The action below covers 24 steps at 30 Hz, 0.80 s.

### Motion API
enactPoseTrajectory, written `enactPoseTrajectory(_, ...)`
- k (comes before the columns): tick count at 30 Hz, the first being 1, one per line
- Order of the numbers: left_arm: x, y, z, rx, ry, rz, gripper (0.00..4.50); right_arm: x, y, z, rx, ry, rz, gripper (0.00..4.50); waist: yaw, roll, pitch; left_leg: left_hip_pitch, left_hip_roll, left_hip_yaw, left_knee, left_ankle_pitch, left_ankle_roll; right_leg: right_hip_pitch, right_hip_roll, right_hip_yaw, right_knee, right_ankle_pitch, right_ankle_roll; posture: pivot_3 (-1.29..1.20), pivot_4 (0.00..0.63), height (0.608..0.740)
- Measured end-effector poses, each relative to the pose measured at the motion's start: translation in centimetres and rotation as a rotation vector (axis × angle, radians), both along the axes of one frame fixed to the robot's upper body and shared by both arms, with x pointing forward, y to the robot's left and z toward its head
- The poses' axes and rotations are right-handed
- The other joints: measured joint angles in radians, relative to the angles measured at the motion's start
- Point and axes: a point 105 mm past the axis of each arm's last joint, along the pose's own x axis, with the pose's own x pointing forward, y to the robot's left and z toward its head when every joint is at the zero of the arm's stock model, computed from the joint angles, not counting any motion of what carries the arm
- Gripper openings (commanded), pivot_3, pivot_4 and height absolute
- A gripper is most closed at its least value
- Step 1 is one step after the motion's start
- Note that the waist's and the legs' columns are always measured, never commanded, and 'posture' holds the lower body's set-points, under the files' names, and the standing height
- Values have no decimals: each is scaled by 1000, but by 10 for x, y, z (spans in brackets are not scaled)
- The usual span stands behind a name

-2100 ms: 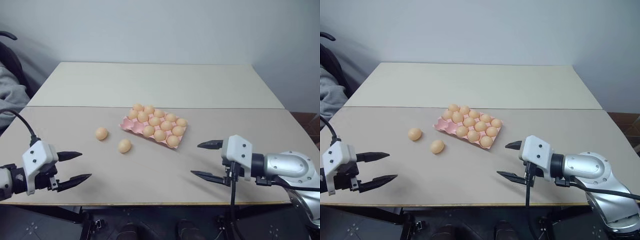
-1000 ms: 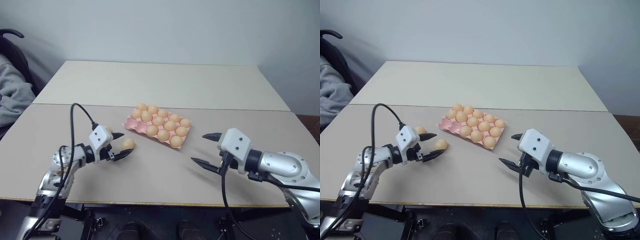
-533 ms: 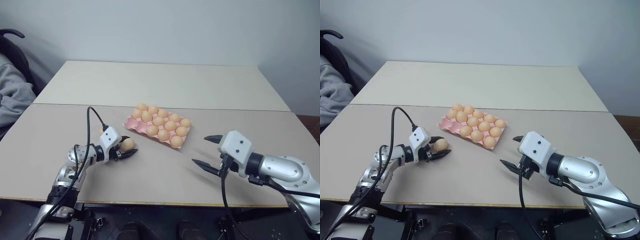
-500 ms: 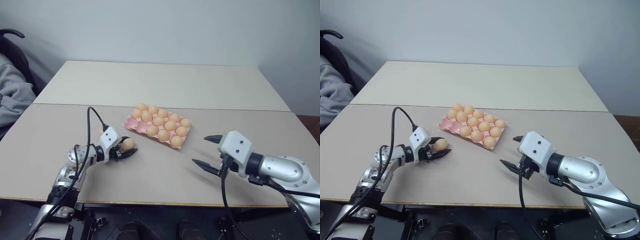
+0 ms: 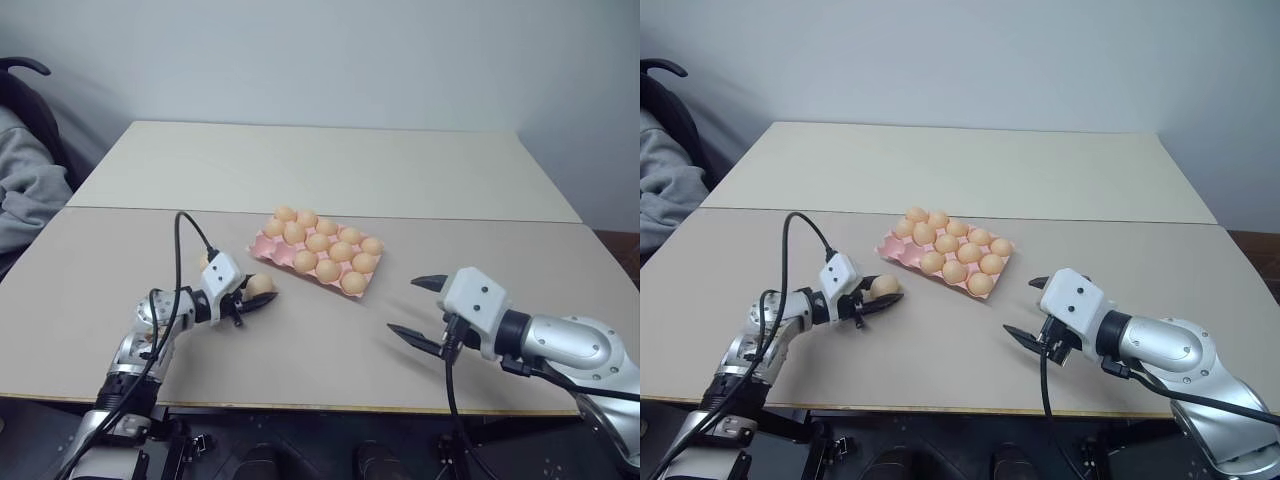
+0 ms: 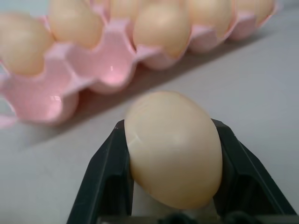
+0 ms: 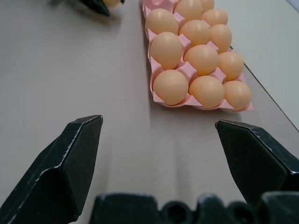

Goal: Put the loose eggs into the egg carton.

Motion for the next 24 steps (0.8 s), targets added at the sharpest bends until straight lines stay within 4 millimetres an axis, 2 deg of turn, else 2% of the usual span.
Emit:
enactPoseTrajectory(4, 6, -6, 26, -66, -56, -22, 1777, 0, 0, 0, 0, -1, -2, 4500, 1, 0, 0, 1, 0, 0, 0, 0, 0, 1, 0, 0, 0, 0, 0, 0, 150, 740)
enactPoseTrajectory(10, 28, -23, 44, -102, -100, -19, 1777, -2, 2, 0, -2, -9, 3, 4500, 3, 0, 0, 0, -1, -1, 1, 0, 0, 1, 0, -1, 0, 0, 0, 0, 150, 740)
enactPoseTrajectory(15, 53, -27, 46, -83, -128, 39, 1777, -9, 5, -2, -3, -18, 1, 4500, -1, 0, 0, 0, -2, -1, 1, 0, 0, 2, 0, -1, -1, 0, 0, 0, 150, 740)
enactPoseTrajectory(19, 58, -30, 39, -71, -116, 28, 1777, -10, 6, -1, -1, -29, -9, 4500, -3, 0, 0, 0, -2, -2, 1, 0, 0, 1, 0, -1, 0, 0, 0, 0, 150, 740)
enactPoseTrajectory(24, 60, -34, 33, -69, -91, -6, 3347, -10, 5, -1, 2, -34, -28, 4500, 0, 0, 0, 0, -2, -2, 1, 0, 0, 1, 0, -1, -1, 0, 0, 0, 150, 740)
